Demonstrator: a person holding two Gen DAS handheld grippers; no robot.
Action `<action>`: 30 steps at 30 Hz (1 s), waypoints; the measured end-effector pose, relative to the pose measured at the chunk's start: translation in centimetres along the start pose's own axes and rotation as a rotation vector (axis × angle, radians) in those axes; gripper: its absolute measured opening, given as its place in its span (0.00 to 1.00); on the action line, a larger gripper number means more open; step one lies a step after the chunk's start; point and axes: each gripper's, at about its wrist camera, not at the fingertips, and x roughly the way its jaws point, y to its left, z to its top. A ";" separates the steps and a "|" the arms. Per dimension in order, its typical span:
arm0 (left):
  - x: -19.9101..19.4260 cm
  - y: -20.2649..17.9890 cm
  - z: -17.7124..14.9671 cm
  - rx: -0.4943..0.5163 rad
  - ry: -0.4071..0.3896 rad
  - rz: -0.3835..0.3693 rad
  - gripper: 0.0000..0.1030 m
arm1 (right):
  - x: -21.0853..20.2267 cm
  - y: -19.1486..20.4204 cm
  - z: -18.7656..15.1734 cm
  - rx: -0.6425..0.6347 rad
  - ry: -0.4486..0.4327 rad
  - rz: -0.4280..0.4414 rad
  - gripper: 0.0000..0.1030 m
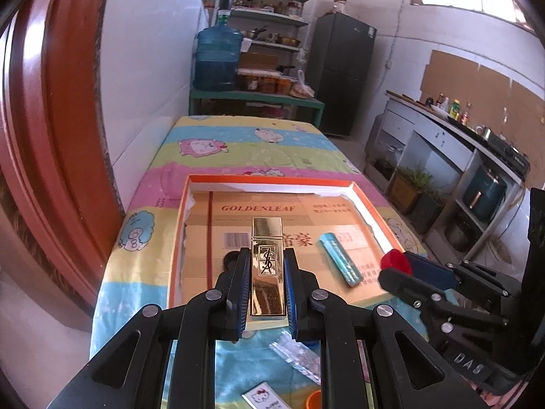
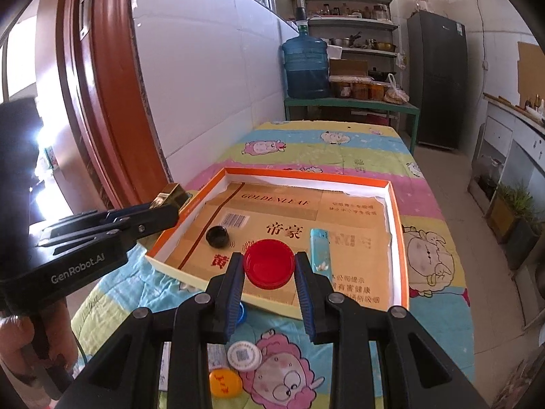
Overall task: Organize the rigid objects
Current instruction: 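Carry the gold tube with the left tool while the right tool carries the red cap into the tray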
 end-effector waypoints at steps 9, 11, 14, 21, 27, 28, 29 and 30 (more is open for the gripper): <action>2.0 3.7 0.2 -0.063 0.041 0.057 0.18 | 2.1 -0.4 0.3 0.019 0.028 0.015 0.30; 2.6 4.1 0.3 -0.065 0.052 0.064 0.18 | 2.6 -0.4 0.4 0.024 0.036 0.018 0.30; 3.6 4.5 0.4 -0.061 0.071 0.071 0.18 | 3.5 -0.5 0.5 0.027 0.048 0.021 0.30; 6.3 5.1 1.0 -0.063 0.104 0.078 0.18 | 5.4 -0.9 0.8 0.041 0.071 0.022 0.30; 8.0 5.4 1.4 -0.076 0.114 0.087 0.18 | 7.1 -1.1 1.3 0.050 0.085 0.019 0.30; 8.2 5.4 1.5 -0.075 0.115 0.089 0.18 | 7.4 -1.1 1.4 0.051 0.088 0.019 0.30; 8.5 5.4 1.6 -0.074 0.117 0.091 0.18 | 7.6 -1.1 1.4 0.051 0.091 0.019 0.30; 8.7 5.4 1.6 -0.074 0.119 0.092 0.18 | 7.8 -1.2 1.4 0.052 0.094 0.020 0.30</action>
